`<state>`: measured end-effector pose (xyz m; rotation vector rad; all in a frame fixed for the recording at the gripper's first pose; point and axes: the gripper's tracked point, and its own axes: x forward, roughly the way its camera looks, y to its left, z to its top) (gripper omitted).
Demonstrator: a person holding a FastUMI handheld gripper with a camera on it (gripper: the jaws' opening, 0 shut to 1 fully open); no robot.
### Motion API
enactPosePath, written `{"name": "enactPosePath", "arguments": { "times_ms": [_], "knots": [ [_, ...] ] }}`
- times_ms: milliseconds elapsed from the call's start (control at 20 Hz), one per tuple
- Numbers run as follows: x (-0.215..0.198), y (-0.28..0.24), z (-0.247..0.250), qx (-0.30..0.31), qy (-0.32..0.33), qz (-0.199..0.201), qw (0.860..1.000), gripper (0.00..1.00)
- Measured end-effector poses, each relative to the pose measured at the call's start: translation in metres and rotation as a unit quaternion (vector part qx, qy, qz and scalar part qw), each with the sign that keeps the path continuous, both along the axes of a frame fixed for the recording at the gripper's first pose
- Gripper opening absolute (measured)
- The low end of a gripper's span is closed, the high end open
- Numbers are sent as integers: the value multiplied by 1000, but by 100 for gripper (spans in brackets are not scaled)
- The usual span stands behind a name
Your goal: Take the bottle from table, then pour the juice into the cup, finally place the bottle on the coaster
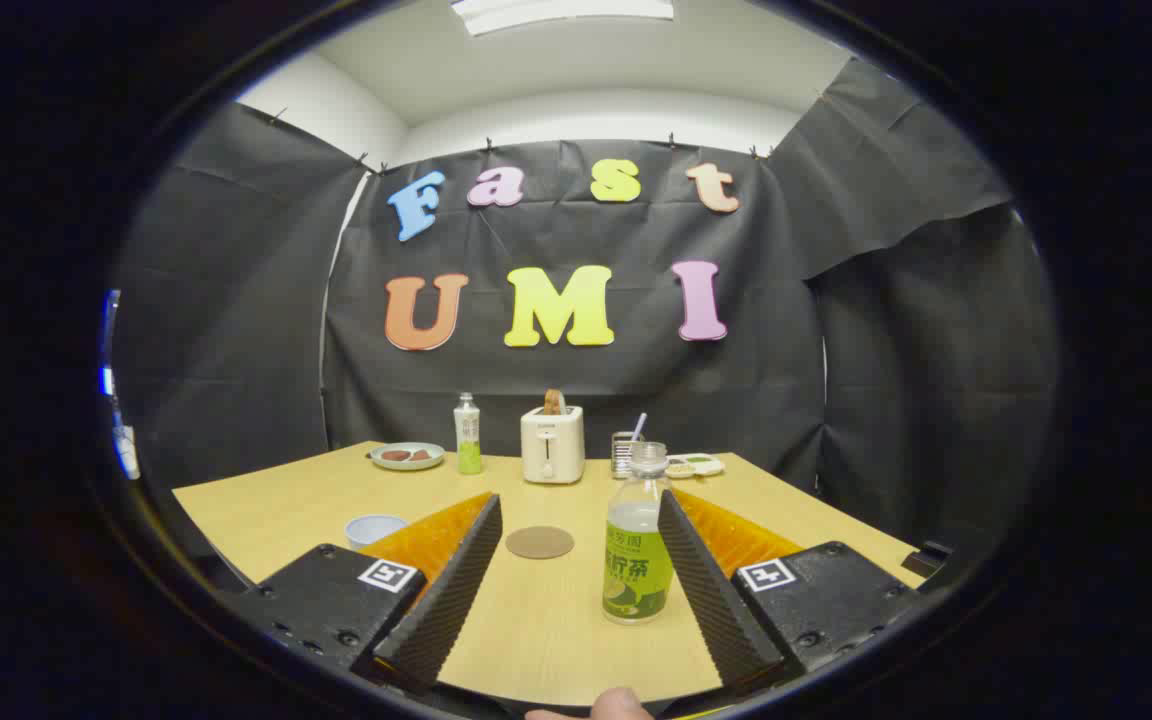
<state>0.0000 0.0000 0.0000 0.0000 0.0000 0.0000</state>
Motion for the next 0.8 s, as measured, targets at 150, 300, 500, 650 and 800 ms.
{"name": "enactPosePath", "arguments": {
  "times_ms": [150, 300, 500, 650, 800],
  "knots": [
    [0, -1, 0, 2, 0, -1, 1000, 100],
    [2, -2, -3, 4, 6, -3, 1000, 100],
    [4, -3, -4, 0, 10, -8, 1000, 100],
    [5, -2, -4, -6, 9, -10, 1000, 100],
    [5, -3, -6, -4, 13, -13, 1000, 100]
  ]
}}
